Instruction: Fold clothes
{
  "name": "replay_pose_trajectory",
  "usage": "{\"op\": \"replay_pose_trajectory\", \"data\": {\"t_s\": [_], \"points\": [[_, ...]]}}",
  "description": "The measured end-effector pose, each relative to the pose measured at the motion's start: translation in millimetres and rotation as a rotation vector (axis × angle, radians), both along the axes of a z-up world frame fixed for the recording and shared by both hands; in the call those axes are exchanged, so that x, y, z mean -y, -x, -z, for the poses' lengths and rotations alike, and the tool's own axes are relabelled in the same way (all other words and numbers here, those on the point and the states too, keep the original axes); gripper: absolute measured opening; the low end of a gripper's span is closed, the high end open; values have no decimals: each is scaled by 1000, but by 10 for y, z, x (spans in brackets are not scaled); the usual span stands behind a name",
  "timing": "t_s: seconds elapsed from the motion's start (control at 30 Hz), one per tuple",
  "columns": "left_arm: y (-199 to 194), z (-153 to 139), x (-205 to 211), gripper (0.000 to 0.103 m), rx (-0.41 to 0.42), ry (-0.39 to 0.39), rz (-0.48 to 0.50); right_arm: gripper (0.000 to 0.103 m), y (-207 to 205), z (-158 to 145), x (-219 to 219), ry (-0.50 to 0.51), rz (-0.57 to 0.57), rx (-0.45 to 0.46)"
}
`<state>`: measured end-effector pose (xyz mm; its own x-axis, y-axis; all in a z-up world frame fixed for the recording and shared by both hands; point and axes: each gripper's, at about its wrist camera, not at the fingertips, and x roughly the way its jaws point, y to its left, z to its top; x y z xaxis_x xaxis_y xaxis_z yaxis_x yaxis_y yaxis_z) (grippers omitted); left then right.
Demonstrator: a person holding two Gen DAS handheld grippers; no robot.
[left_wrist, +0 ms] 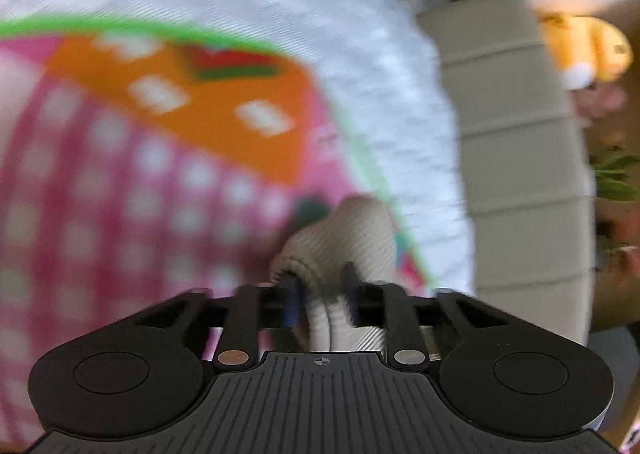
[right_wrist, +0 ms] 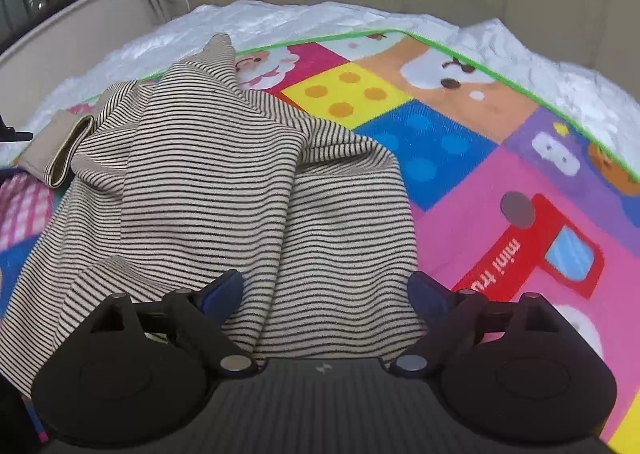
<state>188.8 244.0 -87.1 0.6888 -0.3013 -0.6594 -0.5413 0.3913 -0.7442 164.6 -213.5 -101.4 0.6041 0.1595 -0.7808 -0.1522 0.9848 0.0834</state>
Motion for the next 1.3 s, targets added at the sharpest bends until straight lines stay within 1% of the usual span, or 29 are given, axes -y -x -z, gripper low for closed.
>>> {"op": "replay_pose_trajectory", "data": {"t_s": [0.03,0.07,0.1,0.13,0.2,0.3,0.4,0.43,0.47,0.53,0.57,0.63,0.67,0.7,0.77,0.8,0.83,0.87,0.93,1.0,1.03,1.07,1.1,1.13,1.17,1.2,1.23,1.27,1.3], "points": [[68,35,-13,54,-11,8,1,91,-3,-10,-8,7,-3,5],[140,37,-34,59,-14,17,6,91,-5,-20,-14,9,-4,9],[200,23,-34,61,-12,16,17,91,0,-42,-29,14,-7,20],[260,-6,-31,68,-5,3,35,91,10,-71,-49,23,-11,34],[377,-65,-35,75,12,-30,81,91,30,-129,-91,40,-19,63],[455,-149,206,78,35,-42,239,84,33,-211,-130,66,-12,99],[423,-193,672,82,26,-50,430,81,-160,-200,15,21,83,57],[425,-199,827,83,13,-61,480,77,-206,-176,52,-2,97,32],[440,-195,982,83,-8,-79,518,66,-238,-141,78,-28,99,3],[441,-152,1269,82,-57,-134,576,55,-301,-71,130,-81,102,-55],[460,-111,1361,80,-82,-157,589,42,-301,-60,125,-87,86,-71],[536,-89,1503,79,-103,-221,595,26,-260,-73,101,-90,44,-108],[566,-101,1559,75,-104,-253,598,22,-232,-77,99,-91,29,-127],[599,-109,1598,70,-105,-265,604,21,-197,-79,102,-88,16,-145],[661,-37,1618,48,-137,-244,606,20,-129,-84,107,-84,-8,-180],[682,-21,1634,42,-151,-251,606,20,-83,-91,119,-83,-19,-201],[695,-20,1650,29,-162,-266,609,20,-30,-101,138,-83,-28,-224],[706,-5,1653,23,-176,-270,613,20,24,-111,157,-83,-37,-247],[777,17,1651,22,-201,-237,637,20,128,-133,194,-79,-53,-290],[750,53,1686,22,-211,-229,676,20,216,-208,191,-30,-81,-285],[774,49,1694,22,-209,-234,688,21,261,-272,159,16,-105,-254],[778,0,1674,23,-185,-243,687,22,313,-355,94,81,-135,-189],[767,-85,1645,27,-144,-256,679,22,368,-443,15,151,-168,-111],[757,-170,1617,41,-102,-269,670,25,395,-516,-74,180,-187,-48],[746,-256,1588,54,-60,-282,661,33,402,-581,-172,182,-198,5],[719,-354,1557,58,-12,-306,643,40,410,-646,-270,183,-209,58],[676,-464,1523,63,44,-341,617,59,417,-710,-368,184,-220,111],[605,-566,1487,67,93,-368,587,75,425,-775,-466,186,-231,164],[460,-629,1515,76,130,-384,547,79,392,-777,-579,172,-224,188]]}}
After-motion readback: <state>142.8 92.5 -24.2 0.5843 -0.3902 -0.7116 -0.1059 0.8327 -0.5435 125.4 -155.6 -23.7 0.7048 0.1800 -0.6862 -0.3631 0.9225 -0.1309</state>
